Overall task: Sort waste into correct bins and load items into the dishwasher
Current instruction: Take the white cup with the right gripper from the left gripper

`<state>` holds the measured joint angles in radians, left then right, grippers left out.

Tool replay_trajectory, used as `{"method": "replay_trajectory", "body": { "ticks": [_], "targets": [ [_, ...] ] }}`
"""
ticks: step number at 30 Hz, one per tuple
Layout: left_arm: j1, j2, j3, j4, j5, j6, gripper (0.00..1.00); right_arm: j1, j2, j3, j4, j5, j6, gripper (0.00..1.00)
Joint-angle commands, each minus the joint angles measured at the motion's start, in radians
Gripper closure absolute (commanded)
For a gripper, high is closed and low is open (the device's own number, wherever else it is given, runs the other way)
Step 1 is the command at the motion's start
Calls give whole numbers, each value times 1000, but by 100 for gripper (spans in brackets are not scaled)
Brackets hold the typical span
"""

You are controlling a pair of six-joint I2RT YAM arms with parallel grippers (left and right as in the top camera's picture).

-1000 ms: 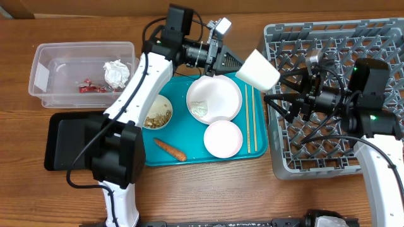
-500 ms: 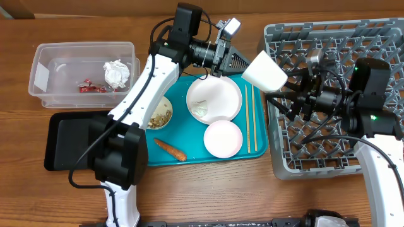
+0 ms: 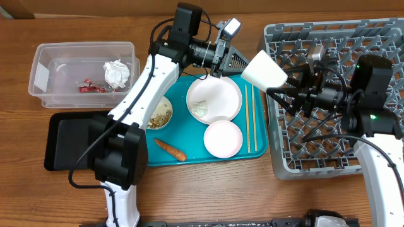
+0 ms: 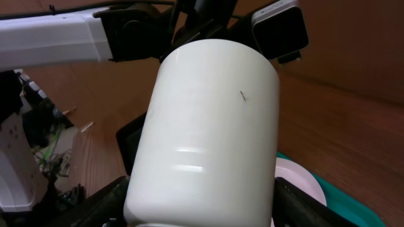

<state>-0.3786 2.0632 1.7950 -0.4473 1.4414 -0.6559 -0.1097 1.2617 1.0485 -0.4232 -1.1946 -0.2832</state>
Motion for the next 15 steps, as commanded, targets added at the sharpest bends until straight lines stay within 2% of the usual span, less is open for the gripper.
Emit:
{"method": "replay_trajectory", "body": {
  "ticks": [1, 6, 7, 8, 11, 15],
  "targets": [
    [-9, 0, 20, 3, -8, -18, 96, 5, -3, 19, 11, -18, -5, 30],
    [-9, 0, 20, 4, -7, -17, 96, 5, -3, 19, 11, -11, -4, 33],
    [-9, 0, 20, 13, 9, 11, 84, 5, -3, 19, 10, -10, 1, 36],
    [-9, 0, 20, 16, 14, 37, 81, 5, -3, 19, 10, 2, 19, 38],
    [-9, 0, 20, 9, -23, 89, 75, 5, -3, 19, 6, 109, 110, 45],
    [-9, 0, 20, -3, -126, 139, 74, 5, -4, 19, -24, 218, 117, 50]
  ]
}}
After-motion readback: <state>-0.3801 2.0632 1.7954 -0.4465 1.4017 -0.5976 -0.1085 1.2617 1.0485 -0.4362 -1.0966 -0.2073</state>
